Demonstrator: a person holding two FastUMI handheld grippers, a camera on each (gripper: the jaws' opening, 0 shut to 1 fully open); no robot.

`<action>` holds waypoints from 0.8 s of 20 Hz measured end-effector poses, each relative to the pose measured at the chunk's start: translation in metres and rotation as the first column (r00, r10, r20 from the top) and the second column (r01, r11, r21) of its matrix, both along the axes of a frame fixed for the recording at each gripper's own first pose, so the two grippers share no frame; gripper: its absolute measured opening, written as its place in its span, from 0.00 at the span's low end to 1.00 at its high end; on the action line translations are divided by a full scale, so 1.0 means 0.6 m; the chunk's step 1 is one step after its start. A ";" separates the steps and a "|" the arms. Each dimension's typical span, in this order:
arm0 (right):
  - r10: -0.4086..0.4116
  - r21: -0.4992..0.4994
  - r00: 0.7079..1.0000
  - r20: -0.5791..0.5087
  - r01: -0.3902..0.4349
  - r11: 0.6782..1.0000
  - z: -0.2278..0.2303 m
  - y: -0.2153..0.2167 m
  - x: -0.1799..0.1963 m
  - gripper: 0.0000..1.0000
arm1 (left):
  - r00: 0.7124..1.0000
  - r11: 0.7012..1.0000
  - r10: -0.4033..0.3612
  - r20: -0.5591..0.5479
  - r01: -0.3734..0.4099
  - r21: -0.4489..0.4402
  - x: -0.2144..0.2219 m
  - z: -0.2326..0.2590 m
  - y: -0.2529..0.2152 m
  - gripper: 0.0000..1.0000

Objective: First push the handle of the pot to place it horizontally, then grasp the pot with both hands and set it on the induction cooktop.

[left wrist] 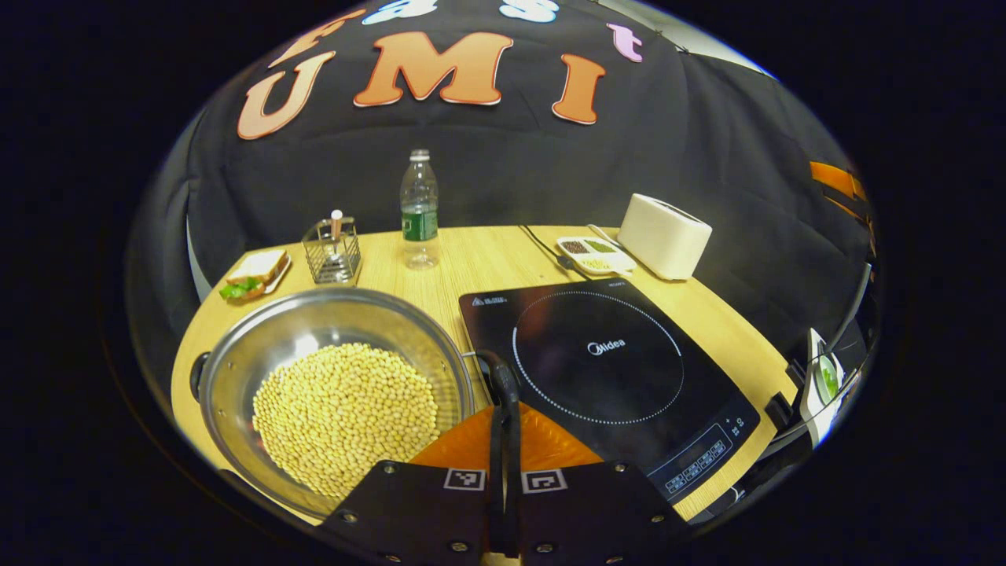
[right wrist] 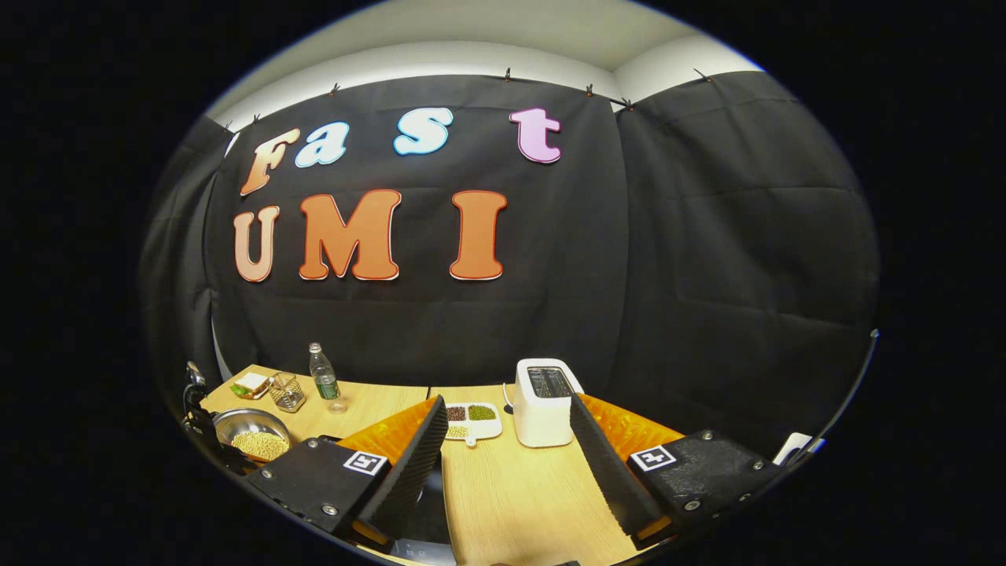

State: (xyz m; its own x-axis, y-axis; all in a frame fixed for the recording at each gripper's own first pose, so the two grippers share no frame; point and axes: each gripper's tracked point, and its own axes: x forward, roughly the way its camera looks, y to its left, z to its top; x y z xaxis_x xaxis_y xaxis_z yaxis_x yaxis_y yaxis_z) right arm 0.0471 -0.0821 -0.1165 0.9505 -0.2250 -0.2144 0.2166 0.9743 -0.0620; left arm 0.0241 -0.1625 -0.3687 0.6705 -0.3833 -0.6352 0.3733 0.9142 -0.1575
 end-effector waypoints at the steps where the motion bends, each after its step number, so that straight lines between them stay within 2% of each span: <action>1: -0.003 0.003 1.000 0.001 0.003 1.000 0.001 0.000 -0.007 0.97 | 1.000 1.000 -0.001 0.011 0.002 -0.014 -0.001 0.013 0.002 0.02; 4: 0.000 0.015 1.000 0.008 -0.001 1.000 0.010 0.018 -0.025 0.97 | 0.998 1.000 0.013 0.058 -0.012 -0.016 -0.003 0.041 0.036 0.02; 8: 0.022 0.018 0.999 0.024 -0.023 1.000 0.022 0.065 -0.030 0.97 | 0.990 0.997 0.074 0.123 -0.071 -0.034 -0.006 0.088 0.111 0.02; 9: 0.032 0.019 0.999 0.026 -0.033 0.999 0.022 0.081 -0.031 1.00 | 0.986 0.995 0.095 0.137 -0.090 -0.042 -0.007 0.102 0.134 0.02; 10: 0.044 0.020 0.999 0.027 -0.044 0.999 0.022 0.097 -0.030 0.97 | 0.982 0.993 0.115 0.152 -0.110 -0.046 -0.008 0.113 0.157 0.02; 16: 0.116 0.068 0.993 0.023 -0.117 0.991 0.004 0.207 -0.026 0.97 | 0.946 0.974 0.225 0.234 -0.215 -0.069 -0.012 0.169 0.290 0.02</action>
State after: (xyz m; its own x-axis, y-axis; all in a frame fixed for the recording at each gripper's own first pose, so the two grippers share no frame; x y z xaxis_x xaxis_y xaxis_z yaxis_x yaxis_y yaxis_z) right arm 0.0313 0.0423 -0.1140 0.9733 -0.0979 -0.2076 0.1021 0.9947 0.0096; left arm 0.0169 0.0116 -0.2671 0.8713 -0.2319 -0.4326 0.1952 0.9724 -0.1282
